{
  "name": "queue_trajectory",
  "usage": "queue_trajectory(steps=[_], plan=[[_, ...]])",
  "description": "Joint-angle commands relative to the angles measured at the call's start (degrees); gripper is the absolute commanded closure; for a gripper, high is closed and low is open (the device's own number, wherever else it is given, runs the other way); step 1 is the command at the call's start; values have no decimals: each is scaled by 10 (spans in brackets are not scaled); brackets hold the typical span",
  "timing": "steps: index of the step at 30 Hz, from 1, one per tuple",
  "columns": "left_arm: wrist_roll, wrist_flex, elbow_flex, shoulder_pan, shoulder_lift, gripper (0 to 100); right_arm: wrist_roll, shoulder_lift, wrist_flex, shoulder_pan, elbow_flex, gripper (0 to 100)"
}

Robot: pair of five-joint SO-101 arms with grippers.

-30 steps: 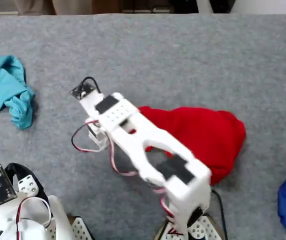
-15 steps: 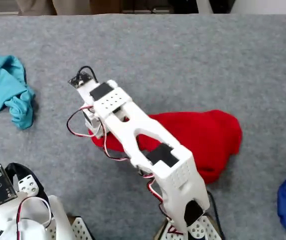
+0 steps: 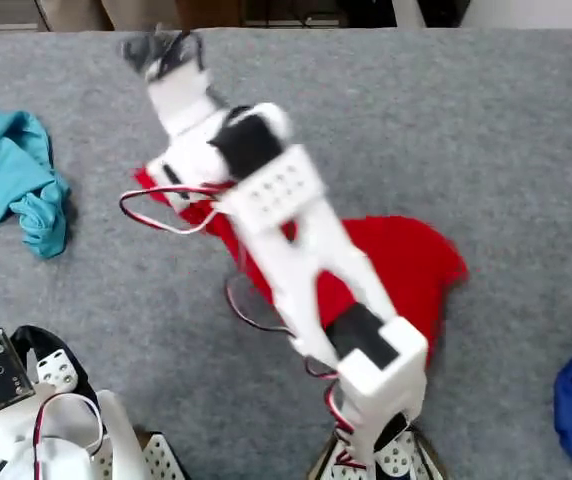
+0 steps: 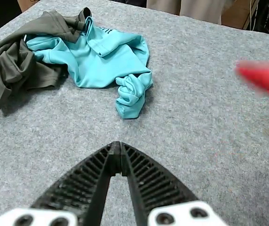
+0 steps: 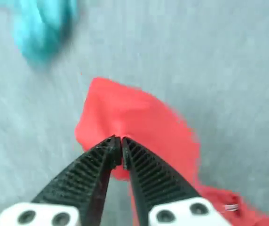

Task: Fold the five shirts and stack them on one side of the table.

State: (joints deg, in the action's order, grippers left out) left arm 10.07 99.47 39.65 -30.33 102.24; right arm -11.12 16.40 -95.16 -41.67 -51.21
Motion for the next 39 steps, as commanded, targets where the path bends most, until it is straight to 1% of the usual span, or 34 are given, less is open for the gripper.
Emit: queue_trajectory(steps=[1, 5, 9, 11, 14, 18, 20, 24, 28, 29, 31, 36, 38, 39], plan=[[3, -7, 0, -4, -4, 980, -31, -93, 29, 17, -182, 993], [3, -7, 0, -4, -4, 980, -29, -125, 94, 15, -310, 993], [3, -7, 0, -4, -4, 980, -29, -147, 142, 18, -365, 993], [3, -7, 0, -4, -4, 980, -29, -160, 135, 29, -369, 993], [3, -7, 0, -4, -4, 980, -29, -182, 82, 69, -368, 993], [3, -7, 0, -4, -4, 980, -29, -202, -25, 140, -368, 993], [3, -7, 0, -4, -4, 980, -25, -203, -76, 189, -363, 993], [3, -7, 0, -4, -1, 980, 60, -208, -71, 367, -272, 993], [3, -7, 0, -4, 0, 980, 103, -208, -72, 474, -160, 984], [3, -7, 0, -4, 0, 980, 108, -208, -72, 493, -131, 963], [3, -7, 0, -3, 0, 980, 108, -208, -72, 526, -69, 889], [3, -6, 0, -3, 0, 980, 110, -208, -70, 604, 95, 631], [3, -6, 0, -3, -1, 980, 110, -208, -70, 625, 144, 561], [3, -6, 0, -3, -1, 980, 110, -208, -70, 631, 163, 542]])
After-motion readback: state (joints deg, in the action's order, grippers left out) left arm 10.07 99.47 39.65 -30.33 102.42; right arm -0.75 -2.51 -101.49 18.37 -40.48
